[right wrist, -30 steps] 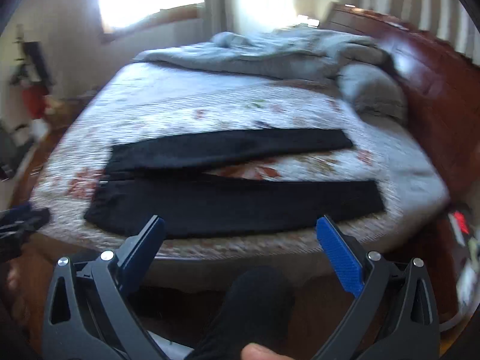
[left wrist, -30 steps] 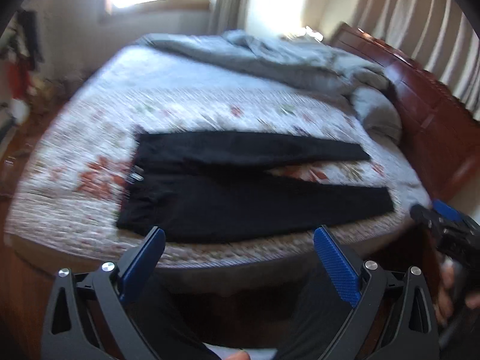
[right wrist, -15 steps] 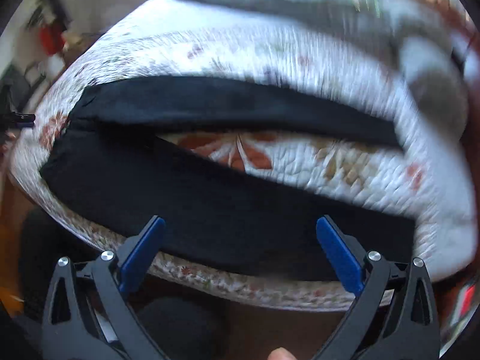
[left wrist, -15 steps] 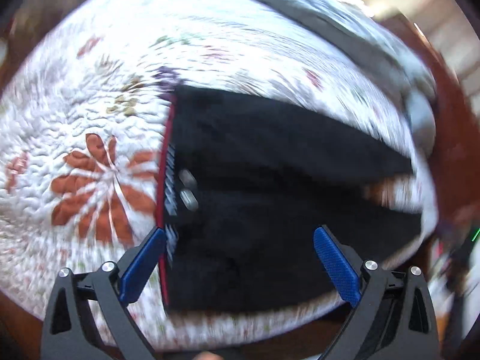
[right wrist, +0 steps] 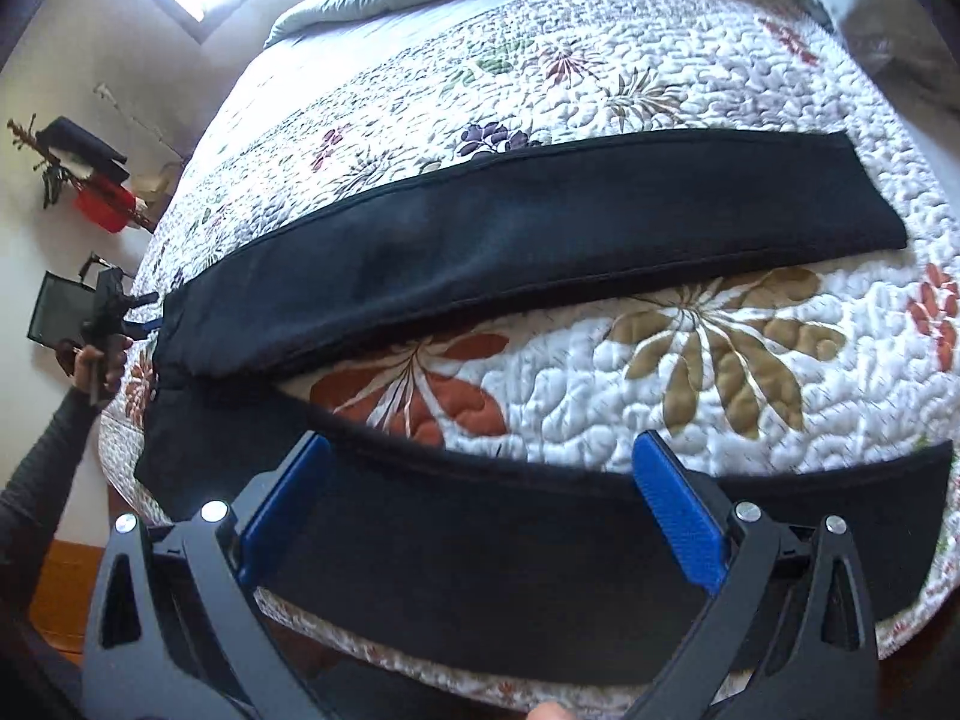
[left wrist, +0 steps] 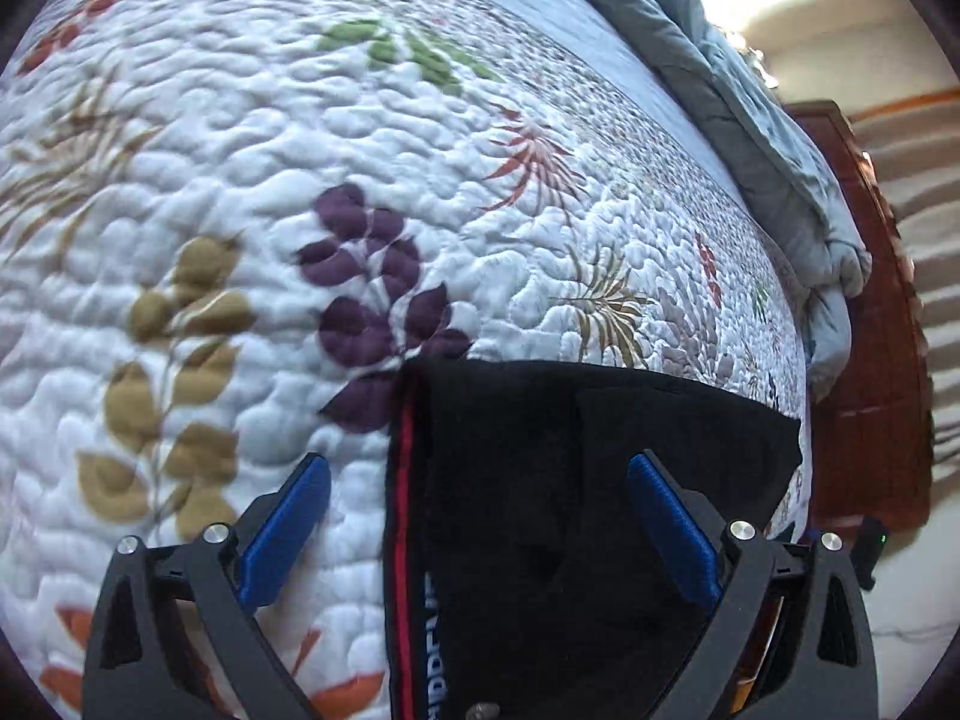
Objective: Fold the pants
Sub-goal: 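Lower the left gripper to the waistband while the right gripper reaches the leg hems, then close the left gripper on the waistband while the right gripper grasps the leg hems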
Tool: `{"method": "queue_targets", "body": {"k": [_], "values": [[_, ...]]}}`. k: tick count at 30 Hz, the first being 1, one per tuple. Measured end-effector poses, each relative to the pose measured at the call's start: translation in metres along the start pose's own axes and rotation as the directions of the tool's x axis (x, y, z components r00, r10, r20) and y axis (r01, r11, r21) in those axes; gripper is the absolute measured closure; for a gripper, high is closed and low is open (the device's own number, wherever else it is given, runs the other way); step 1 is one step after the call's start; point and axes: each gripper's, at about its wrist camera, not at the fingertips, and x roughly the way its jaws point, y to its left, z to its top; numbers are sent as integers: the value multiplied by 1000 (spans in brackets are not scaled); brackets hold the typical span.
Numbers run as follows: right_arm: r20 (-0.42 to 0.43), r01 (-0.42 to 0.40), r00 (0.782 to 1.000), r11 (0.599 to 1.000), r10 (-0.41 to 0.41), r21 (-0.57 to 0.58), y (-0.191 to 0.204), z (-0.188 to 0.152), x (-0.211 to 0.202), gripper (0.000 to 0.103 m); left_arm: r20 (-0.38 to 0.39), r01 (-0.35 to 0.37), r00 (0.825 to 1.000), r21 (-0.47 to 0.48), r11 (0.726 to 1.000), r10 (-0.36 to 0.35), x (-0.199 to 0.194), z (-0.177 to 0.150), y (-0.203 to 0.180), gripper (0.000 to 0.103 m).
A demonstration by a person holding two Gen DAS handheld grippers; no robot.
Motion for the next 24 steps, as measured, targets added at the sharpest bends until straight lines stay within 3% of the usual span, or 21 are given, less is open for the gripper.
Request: {"method": "queue_targets", "body": {"k": [5, 9, 10, 11, 13, 14, 15, 16, 17, 20, 24], "values": [[11, -96, 995, 995, 96, 11, -17, 24, -2, 3, -57, 55, 997, 72, 996, -51, 13, 7, -15, 4], [33, -149, 989, 988, 147, 49, -56, 57, -18, 3, -81, 31, 996, 110, 993, -23, 24, 8, -26, 6], [52, -145, 988, 987, 142, 66, -71, 68, -25, 3, -75, 17, 997, 110, 994, -9, 25, 10, -27, 15], [69, -135, 989, 987, 130, 83, -85, 76, -32, 3, -70, 1, 998, 108, 994, 7, 26, 12, -26, 34], [98, -103, 991, 984, 89, 145, -126, 102, -48, 3, -62, -47, 997, 103, 994, 53, 27, 15, -24, 54], [101, -94, 992, 982, 78, 162, -140, 111, -51, 10, -59, -60, 996, 99, 993, 66, 26, 15, -22, 63], [106, -74, 993, 980, 55, 184, -160, 123, -55, 37, -56, -80, 995, 104, 991, 86, 26, 14, -22, 66], [103, -42, 994, 978, 21, 206, -180, 135, -57, 51, -54, -86, 994, 106, 991, 92, 25, 12, -19, 69], [102, -16, 995, 975, -7, 221, -195, 142, -57, 54, -51, -83, 995, 103, 991, 88, 24, 11, -18, 71], [68, 3, 997, 958, -23, 288, -244, 160, -42, 27, -44, -90, 995, 96, 991, 94, 23, 10, -18, 71], [4, 24, 1000, 955, -27, 297, -279, 170, -8, 28, -46, -105, 993, 84, 991, 109, 24, 10, -19, 71]]}}
